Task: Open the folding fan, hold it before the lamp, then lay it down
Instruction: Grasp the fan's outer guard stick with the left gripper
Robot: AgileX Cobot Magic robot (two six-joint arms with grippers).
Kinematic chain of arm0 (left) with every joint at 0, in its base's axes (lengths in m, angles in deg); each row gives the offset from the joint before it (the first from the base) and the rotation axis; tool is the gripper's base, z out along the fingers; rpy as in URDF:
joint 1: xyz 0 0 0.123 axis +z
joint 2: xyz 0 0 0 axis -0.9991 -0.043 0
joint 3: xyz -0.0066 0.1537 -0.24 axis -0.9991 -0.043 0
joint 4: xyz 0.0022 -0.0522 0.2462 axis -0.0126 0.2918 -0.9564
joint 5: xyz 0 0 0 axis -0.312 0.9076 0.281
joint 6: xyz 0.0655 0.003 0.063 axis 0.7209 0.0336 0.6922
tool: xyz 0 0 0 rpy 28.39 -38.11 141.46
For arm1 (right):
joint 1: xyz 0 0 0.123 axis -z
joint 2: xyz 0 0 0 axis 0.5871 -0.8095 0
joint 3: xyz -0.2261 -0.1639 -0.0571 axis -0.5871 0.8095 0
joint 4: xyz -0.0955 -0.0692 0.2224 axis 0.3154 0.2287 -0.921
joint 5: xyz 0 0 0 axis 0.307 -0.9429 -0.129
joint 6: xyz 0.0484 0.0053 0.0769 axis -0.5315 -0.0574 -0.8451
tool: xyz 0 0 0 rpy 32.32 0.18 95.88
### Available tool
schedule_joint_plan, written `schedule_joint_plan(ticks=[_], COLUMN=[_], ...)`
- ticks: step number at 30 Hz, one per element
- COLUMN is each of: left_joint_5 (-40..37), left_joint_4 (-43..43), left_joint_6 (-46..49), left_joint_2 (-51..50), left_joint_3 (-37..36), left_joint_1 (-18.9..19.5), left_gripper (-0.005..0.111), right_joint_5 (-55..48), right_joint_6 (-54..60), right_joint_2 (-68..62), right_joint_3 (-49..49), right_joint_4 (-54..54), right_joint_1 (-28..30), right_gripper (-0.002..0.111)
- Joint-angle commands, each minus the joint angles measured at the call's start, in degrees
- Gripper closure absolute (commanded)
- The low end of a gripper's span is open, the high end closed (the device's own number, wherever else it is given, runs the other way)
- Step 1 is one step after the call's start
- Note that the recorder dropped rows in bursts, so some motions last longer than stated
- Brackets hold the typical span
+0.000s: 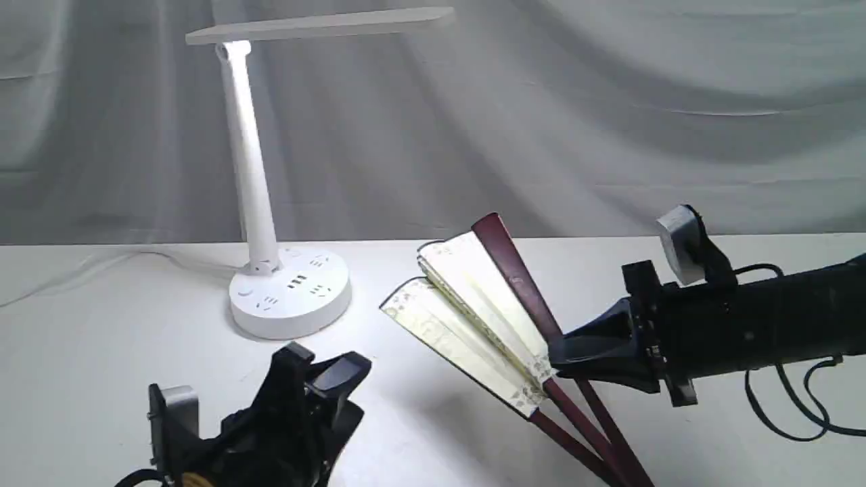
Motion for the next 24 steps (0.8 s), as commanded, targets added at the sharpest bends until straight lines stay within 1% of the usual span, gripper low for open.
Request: schedule_joint_plan(ticks=[1,4,7,12,14,16,20,21,24], left_joint_5=[1.02,1.02,1.02,1.02,1.02,1.02,1.02,1.02,1.02], left_joint_4=[-0.22,0.00,0.46,1.30,1.30,1.59,1.57,1.57,1.81], left_joint_6=[-2.20,-2.71,-7.21,-12.42,-12.53,-12.53,-12.66,-12.66,-12.66], left_joint_2=[-2.17,-4.17,-6.89,-9.65,-9.86,-9.86,-9.86,-9.86,-9.86], left_joint_3=[3.00,5.96,8.62,10.75,11.23,11.43,12.98,13.31,14.17], left_joint_1=[0.06,0.06,0.06,0.06,0.06,0.06,0.06,0.06,0.06], left_gripper=[0.056,0.056,0.056,0.056,0.056,0.060,0.072,0.074,0.074], right_joint_5=[-0.66,-0.66,-0.66,-0.66,-0.66,-0.66,-0.66,-0.66,-0.66], right_joint_6=[0.89,0.89,0.97,1.30,1.30,1.30,1.30,1.44,1.44], right_joint_2=[0.96,0.96,0.96,0.96,0.96,0.96,0.96,0.96,0.96], right_joint_3=[0.21,0.21,0.21,0.21,0.21,0.21,0.21,0.21,0.21], right_joint_4=[-1.26,-1.51,-2.81,-3.17,-3.17,-3.17,-3.17,-3.17,-3.17], right_joint_1=[-0.34,-1.84,-3.71,-5.29,-5.29,-5.29,-5.29,-5.31,-5.31], right_gripper=[0.108,0.108,0.108,0.108,0.108,0.108,0.108,0.108,0.108])
